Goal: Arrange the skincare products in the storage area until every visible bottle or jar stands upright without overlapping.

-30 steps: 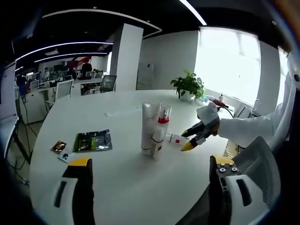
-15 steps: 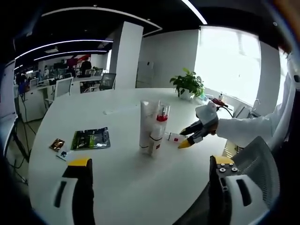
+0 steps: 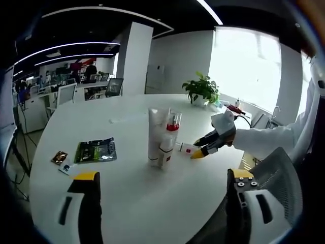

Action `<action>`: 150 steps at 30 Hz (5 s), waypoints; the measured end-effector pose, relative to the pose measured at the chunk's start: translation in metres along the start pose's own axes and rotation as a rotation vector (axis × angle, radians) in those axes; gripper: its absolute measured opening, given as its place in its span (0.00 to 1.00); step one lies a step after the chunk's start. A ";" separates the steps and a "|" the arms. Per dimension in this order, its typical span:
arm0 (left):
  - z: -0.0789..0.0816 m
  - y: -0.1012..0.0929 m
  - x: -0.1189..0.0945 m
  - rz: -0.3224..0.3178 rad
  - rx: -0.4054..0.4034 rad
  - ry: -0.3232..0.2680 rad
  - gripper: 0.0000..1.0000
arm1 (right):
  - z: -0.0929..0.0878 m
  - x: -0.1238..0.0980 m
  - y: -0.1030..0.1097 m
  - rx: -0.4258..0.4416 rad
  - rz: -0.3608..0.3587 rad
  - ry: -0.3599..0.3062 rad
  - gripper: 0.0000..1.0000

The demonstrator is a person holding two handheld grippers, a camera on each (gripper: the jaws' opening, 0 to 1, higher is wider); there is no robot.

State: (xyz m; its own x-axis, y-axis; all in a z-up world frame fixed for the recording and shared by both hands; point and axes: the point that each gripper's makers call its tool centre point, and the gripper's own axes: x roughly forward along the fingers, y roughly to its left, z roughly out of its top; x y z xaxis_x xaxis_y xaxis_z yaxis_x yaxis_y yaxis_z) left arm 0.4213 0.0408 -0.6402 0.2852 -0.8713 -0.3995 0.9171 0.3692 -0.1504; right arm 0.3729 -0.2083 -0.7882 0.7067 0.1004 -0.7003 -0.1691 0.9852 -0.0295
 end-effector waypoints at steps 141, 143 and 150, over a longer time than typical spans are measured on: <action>0.070 -0.101 0.063 -0.493 -0.433 -0.200 0.67 | 0.111 -0.150 0.122 0.891 0.711 -0.522 0.14; 0.072 -0.105 0.067 -0.507 -0.455 -0.206 0.66 | 0.111 -0.150 0.122 0.887 0.711 -0.522 0.14; 0.078 -0.110 0.078 -0.557 -0.523 -0.205 0.60 | 0.111 -0.152 0.128 0.877 0.729 -0.518 0.14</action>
State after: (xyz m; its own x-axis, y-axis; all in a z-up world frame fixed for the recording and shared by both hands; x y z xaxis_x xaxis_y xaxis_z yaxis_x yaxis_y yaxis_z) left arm 0.3642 -0.0931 -0.5842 -0.0854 -0.9960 0.0268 0.7047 -0.0794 -0.7050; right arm 0.3204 -0.0820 -0.6059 0.8617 0.5072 0.0145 -0.2607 0.4181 0.8702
